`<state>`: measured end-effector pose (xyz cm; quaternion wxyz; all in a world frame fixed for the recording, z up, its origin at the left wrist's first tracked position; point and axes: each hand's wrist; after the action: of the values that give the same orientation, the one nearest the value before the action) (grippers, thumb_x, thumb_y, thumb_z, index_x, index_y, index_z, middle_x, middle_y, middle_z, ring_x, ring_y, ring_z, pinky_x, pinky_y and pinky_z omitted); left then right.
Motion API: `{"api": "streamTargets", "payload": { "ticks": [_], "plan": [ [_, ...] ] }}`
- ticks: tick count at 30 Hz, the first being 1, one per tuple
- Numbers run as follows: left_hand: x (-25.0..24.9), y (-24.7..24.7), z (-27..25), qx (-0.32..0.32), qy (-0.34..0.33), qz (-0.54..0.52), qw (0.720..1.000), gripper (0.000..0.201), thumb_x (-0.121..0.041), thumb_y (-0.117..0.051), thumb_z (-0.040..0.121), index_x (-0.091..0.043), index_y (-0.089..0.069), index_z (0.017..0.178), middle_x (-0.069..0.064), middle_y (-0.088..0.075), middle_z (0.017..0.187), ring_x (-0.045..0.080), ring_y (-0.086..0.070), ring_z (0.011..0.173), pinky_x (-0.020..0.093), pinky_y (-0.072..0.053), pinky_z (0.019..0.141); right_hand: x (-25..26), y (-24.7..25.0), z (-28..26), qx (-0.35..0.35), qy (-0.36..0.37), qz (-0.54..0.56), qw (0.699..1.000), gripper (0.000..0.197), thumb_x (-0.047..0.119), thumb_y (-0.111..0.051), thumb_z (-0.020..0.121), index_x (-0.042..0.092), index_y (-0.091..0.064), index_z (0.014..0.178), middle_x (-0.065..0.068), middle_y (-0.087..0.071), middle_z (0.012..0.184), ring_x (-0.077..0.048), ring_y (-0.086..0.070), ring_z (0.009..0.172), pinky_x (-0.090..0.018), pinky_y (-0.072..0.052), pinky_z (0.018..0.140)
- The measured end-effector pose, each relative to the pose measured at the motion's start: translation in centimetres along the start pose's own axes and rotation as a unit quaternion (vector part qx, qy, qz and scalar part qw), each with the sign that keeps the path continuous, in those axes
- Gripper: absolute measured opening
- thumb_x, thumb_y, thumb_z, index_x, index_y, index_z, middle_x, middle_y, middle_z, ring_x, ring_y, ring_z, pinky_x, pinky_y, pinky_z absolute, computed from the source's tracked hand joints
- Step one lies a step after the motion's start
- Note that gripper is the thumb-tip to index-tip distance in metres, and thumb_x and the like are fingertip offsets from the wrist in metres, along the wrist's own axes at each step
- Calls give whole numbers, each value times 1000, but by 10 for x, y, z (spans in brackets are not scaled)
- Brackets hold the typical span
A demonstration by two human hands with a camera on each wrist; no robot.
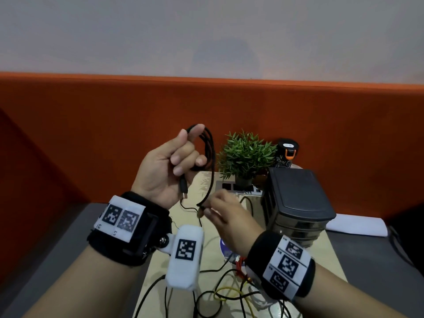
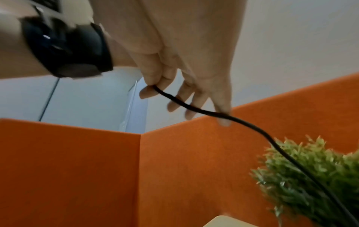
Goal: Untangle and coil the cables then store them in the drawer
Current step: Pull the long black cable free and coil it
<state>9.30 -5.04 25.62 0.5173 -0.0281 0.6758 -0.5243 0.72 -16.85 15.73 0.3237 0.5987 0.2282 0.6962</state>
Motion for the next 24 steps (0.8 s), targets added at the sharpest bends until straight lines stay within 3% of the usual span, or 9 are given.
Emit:
{"api": "streamTargets", "payload": {
  "ticks": [2,4,6,9,13,16,20,22,24],
  "plan": [
    [-2,7,3,-30,-29,-23,999,31,-17,-39,96,-2,-66,97,-8,-48,50,4,-47,41,20,-52,60,6,-2,-8,54,-11,59,997,17,23,-41,101,27,-56,94,8,-55,88,-7,-51,83,-25,-42,74],
    [-4,14,4,-45,-58,-57,996,29,-15,-42,92,-1,-68,97,-1,-69,74,9,-68,63,24,-57,71,13,0,-12,86,-5,55,995,15,27,-37,102,31,-51,98,12,-53,76,-4,-47,69,-22,-38,65],
    [-4,21,3,-36,-77,-85,993,28,-13,-42,89,1,-61,104,12,-71,103,19,-71,92,30,-55,87,19,3,-14,93,14,24,995,20,32,-40,101,26,-55,112,12,-58,89,-6,-50,80,-20,-39,69],
    [-2,26,1,-51,-101,-69,991,21,-7,-35,95,0,-49,109,21,-63,120,28,-64,110,37,-47,99,26,7,-17,85,37,5,996,28,37,-47,98,27,-55,123,6,-65,108,-10,-56,92,-27,-44,77],
    [4,25,0,-75,-127,129,981,16,0,-30,99,-6,-44,102,22,-63,119,29,-63,111,35,-47,99,29,19,-18,63,52,11,997,19,27,-50,97,24,-64,110,7,-67,101,-9,-57,93,-28,-46,80],
    [5,25,-4,-32,-117,320,939,14,0,-27,101,-8,-39,101,19,-69,107,28,-68,101,26,-52,82,28,35,-20,11,60,69,996,15,27,-53,95,26,-68,97,19,-65,89,-1,-57,89,-18,-45,76],
    [1,19,-12,-18,-97,353,930,16,1,-25,100,-6,-37,109,22,-71,92,34,-71,82,26,-53,62,26,53,-24,-56,54,124,989,15,22,-54,96,27,-66,88,29,-62,77,7,-57,80,-9,-40,67],
    [-6,14,-13,-32,-105,341,934,20,4,-24,99,-6,-38,110,23,-71,94,34,-70,84,27,-54,66,20,55,-26,-63,46,128,989,16,22,-54,95,29,-68,90,22,-66,88,3,-60,90,-10,-43,74],
    [-12,13,-11,-40,-115,381,917,26,9,-24,96,-5,-38,112,18,-72,99,30,-70,92,30,-51,81,16,53,-28,-51,43,135,989,17,25,-54,94,32,-70,92,20,-67,94,1,-60,97,-13,-46,80]
  ]
}}
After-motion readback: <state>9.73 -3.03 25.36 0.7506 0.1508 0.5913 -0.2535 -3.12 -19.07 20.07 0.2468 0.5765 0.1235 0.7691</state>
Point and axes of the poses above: each hand's wrist, its own z-axis towards the middle knuckle, its own y-axis out of the back of the hand, x = y × z
